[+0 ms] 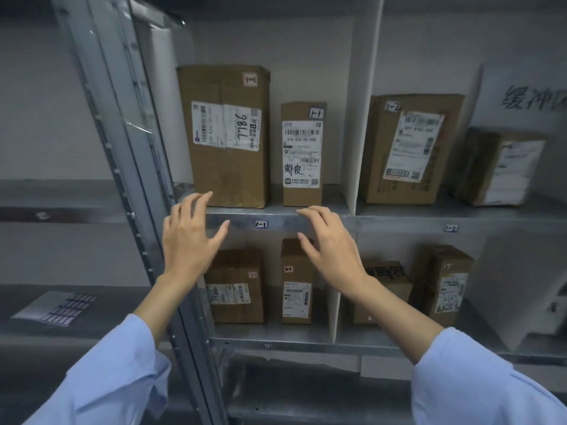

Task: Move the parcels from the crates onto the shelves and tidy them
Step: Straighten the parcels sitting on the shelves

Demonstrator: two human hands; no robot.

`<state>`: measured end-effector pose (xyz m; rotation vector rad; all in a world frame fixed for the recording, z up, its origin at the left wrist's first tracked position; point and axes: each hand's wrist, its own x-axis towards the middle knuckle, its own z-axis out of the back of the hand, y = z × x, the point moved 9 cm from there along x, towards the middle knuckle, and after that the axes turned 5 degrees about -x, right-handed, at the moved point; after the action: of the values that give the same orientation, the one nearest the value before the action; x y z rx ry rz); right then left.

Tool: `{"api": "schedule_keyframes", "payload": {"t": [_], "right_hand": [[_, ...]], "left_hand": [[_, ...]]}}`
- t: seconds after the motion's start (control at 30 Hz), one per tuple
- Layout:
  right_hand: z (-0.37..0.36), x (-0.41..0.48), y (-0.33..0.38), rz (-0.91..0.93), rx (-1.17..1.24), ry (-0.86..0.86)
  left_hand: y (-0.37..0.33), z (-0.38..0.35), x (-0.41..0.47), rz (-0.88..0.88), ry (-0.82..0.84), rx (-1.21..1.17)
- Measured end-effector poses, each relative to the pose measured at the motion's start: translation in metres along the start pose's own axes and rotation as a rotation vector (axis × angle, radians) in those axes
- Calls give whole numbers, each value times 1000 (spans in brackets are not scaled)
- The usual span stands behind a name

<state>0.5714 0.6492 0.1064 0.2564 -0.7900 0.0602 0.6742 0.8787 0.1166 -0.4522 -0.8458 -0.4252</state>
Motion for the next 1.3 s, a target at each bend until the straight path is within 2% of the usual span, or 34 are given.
{"api": "schedule_keyframes", "payload": {"t": [0.3,0.6,0.87,1.3], "right_hand": [[33,56,-12,-118,-63,-221],[16,75,-35,-216,-102,-197],[-2,82,-46,-228,-104,-159],[-17,90,-50,-219,-123,-125]], "left_hand": [[9,-6,47,90,55,-47],[23,-28,62,156,39,-164],[29,-43,66,186,8,-272],[32,-55,70,227,-21,-248]]}}
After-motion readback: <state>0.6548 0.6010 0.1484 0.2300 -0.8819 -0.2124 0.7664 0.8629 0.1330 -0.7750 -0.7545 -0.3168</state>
